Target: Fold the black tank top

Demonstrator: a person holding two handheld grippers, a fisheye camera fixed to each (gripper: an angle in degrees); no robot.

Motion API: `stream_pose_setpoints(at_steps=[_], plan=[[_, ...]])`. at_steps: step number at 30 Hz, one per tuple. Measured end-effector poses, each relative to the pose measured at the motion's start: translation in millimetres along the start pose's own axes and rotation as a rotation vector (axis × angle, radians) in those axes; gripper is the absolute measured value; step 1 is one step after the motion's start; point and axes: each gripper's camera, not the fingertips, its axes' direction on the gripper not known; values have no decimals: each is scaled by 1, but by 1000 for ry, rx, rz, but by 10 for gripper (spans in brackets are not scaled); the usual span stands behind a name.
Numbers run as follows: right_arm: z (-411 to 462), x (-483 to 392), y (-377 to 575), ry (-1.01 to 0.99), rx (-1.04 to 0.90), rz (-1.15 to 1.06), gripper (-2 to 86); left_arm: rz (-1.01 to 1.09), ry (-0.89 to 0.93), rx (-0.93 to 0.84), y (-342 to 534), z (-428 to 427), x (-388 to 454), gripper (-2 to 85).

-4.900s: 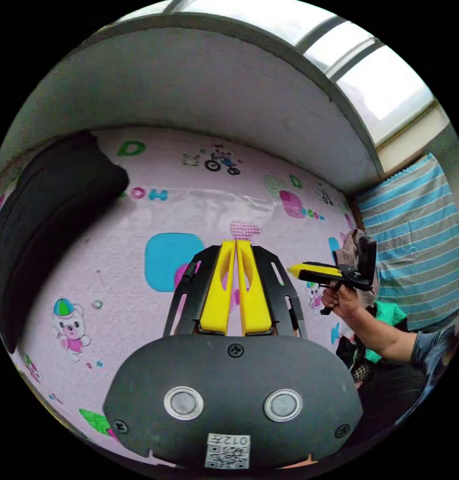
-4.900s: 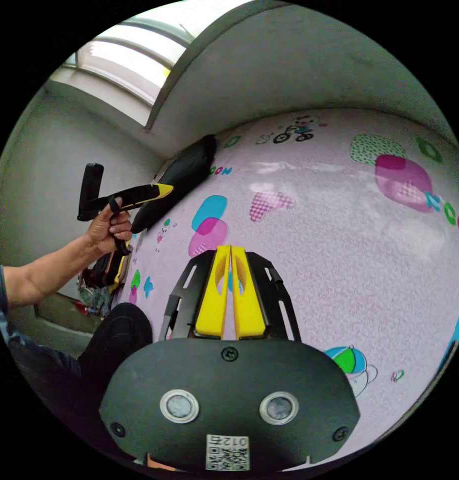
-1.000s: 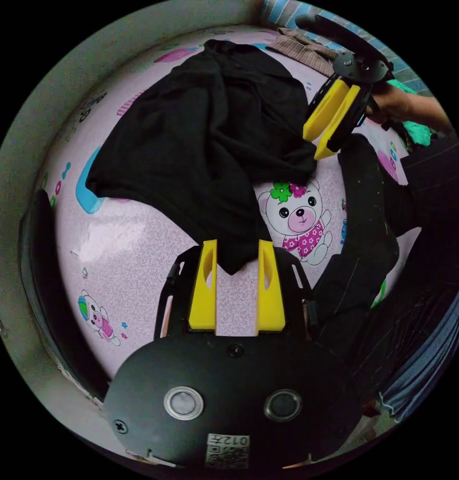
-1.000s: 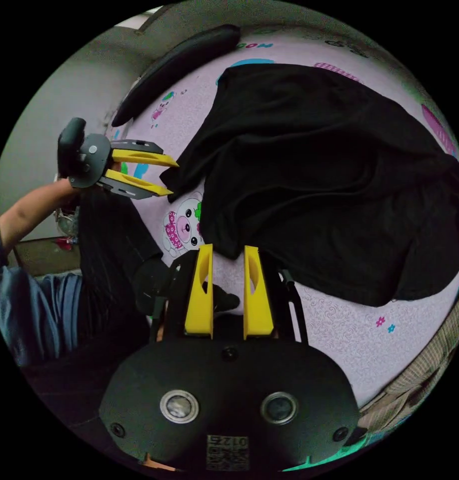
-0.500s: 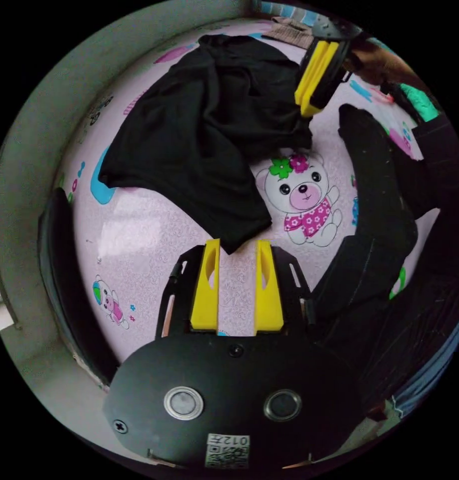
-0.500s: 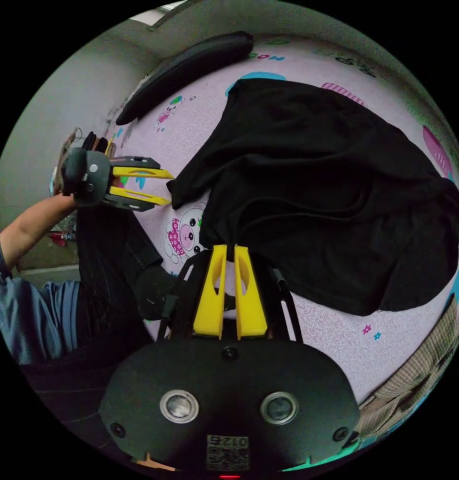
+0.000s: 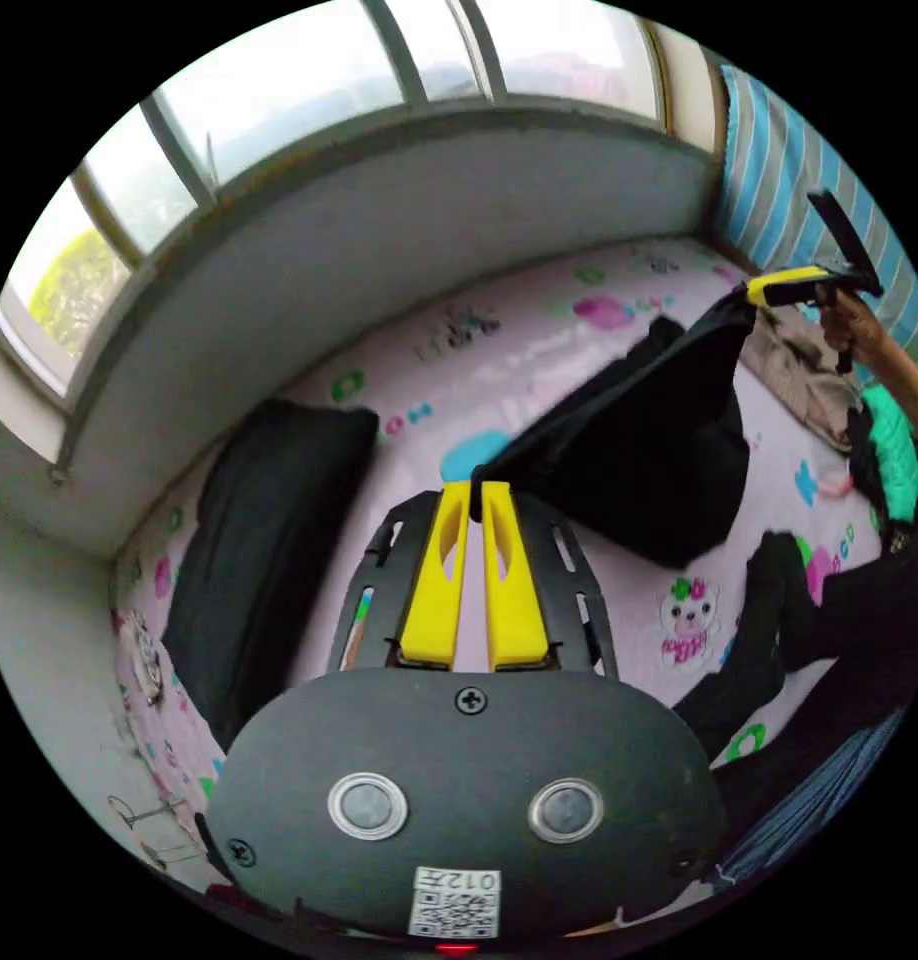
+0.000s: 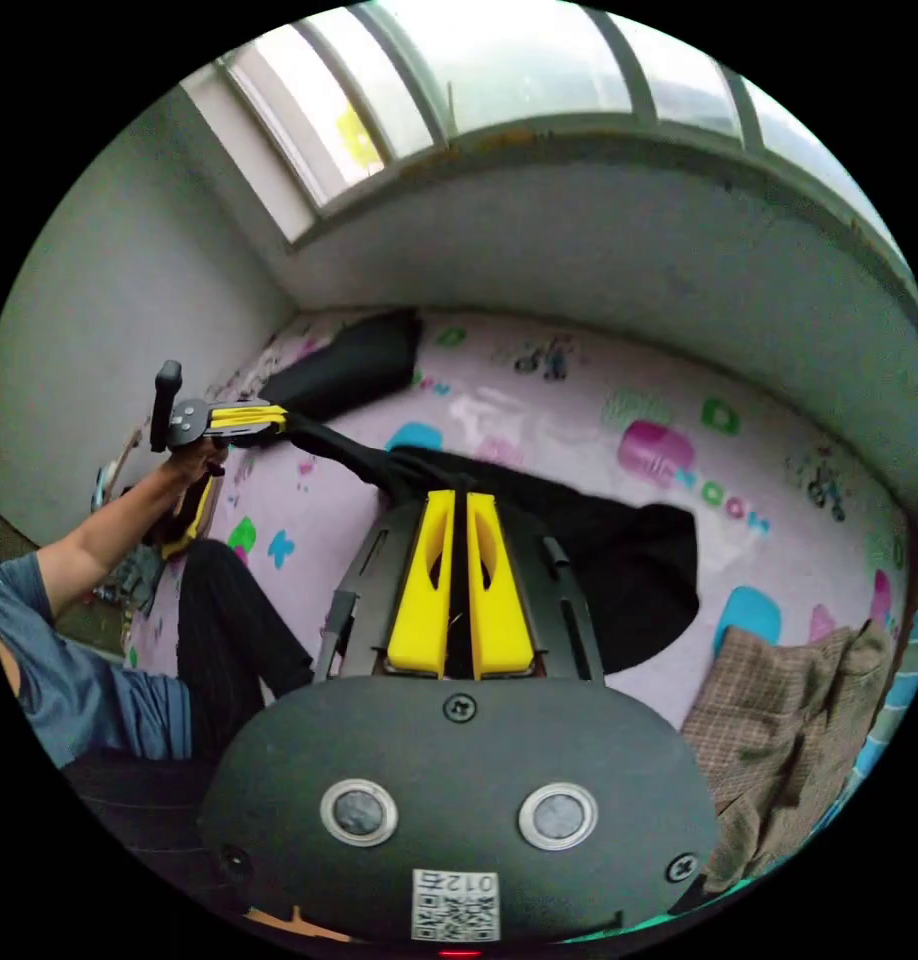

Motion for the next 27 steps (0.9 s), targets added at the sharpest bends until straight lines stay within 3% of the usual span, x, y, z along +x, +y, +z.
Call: stream_pose_setpoints(at_steps=[11, 21, 27], plan=[[-201, -62, 5, 89, 445, -92, -1, 53, -211, 383, -48, -268, 3, 2], [-297, -131, 68, 61, 594, -217, -2, 186, -327, 459, 27, -422, 49, 3], [-323, -141, 60, 85, 630, -237, -3, 243, -277, 474, 35, -464, 45, 2]])
